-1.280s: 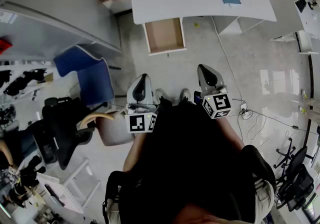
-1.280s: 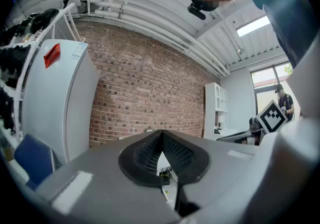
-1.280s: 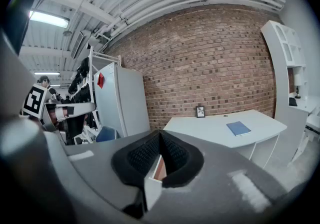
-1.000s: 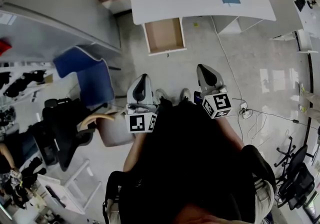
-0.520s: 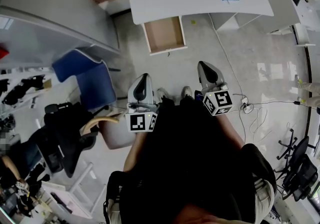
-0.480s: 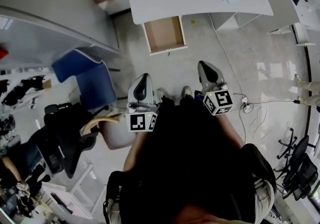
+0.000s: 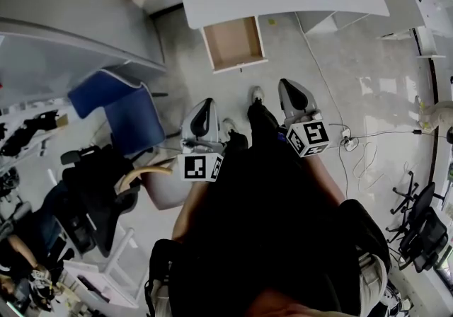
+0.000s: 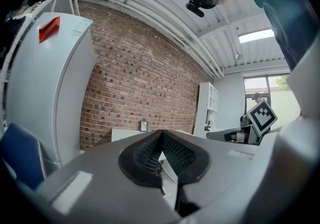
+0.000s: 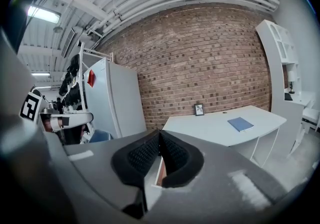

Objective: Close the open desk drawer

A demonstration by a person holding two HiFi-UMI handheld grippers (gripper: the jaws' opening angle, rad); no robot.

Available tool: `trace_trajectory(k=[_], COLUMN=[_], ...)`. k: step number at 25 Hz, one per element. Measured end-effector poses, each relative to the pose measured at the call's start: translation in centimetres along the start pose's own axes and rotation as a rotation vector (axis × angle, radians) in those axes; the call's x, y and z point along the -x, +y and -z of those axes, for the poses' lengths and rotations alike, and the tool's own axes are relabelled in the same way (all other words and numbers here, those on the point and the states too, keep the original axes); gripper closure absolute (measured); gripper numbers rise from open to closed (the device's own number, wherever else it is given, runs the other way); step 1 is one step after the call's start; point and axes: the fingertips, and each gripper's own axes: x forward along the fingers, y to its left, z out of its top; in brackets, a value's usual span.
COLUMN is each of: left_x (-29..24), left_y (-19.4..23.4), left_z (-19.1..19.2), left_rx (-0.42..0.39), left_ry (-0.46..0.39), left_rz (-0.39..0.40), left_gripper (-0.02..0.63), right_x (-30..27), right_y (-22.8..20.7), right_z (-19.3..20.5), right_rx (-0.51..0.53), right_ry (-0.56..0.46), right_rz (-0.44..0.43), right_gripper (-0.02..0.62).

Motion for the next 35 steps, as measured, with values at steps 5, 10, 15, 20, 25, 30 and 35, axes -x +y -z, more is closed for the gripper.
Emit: trace_trajectory(k=[5,10,15,20,25,30,35], left_x=[-3.4,-7.6,-12.6,-16.5,-19.1,-20.0,-19.3], left_y=[1.6,2.7,3.2,4.0,4.3,6.0,7.2], left_z=[0.6,1.9,3.2,5.1,9.5,15.2,21.7], left_rx=[-0.007,-0.013,-0.028,-0.093,-0.253,-0.343,-0.396], left_ry=[0.020,0.078,0.138,0.181,0.322,0.483,0.613], left_rz=[-0.027,-0.050,-0.071,-0.073,0.019,0.123,0.250], left_gripper=[0.590,0.589,0.589,0.589,0.589,0.588,0.544], right_x=[-4.1,-8.9,-13.1,-16.5,-19.1,-21.2,-21.8], right_y=[-1.5,-4.0,-7.4,-9.9,-12.0,-12.7,-13.2], right_z=[0.6,1.4,1.9,3.5,7.0,11.8,18.0], right_rx=[0.006,0.022,0.033,0.087,0.138,0.252,0.374], right_ry=[0.033,0.093,0.146,0.226,0.335,0.460,0.602], right_rz=[-0.042,-0.093,-0.137,-0.186,-0.229,-0.253,-0.270], right_gripper=[0.592,0.592,0.592,0.592,0.591,0.591,0.588])
